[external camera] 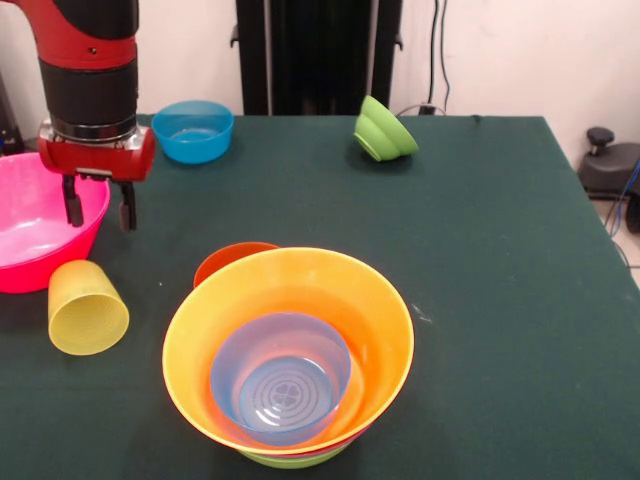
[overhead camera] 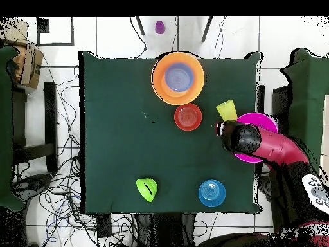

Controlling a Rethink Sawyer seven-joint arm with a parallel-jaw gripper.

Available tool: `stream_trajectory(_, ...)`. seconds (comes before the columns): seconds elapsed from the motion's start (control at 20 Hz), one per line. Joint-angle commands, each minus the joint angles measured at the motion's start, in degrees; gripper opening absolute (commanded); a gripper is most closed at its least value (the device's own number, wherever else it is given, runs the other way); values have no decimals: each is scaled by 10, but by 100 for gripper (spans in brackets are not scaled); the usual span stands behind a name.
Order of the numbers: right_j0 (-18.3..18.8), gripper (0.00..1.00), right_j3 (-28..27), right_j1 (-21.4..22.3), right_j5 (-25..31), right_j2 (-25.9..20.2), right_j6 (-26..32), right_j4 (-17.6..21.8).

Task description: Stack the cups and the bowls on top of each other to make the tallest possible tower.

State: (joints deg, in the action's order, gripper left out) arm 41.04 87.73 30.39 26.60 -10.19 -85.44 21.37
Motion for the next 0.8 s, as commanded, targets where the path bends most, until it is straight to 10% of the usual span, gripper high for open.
stream_trajectory(0.05,-1,100,-25,-17,-21,-17,-61,-10)
stream_trajectory(0.8,22,100,-65,-84,-53,-33,-75,-44)
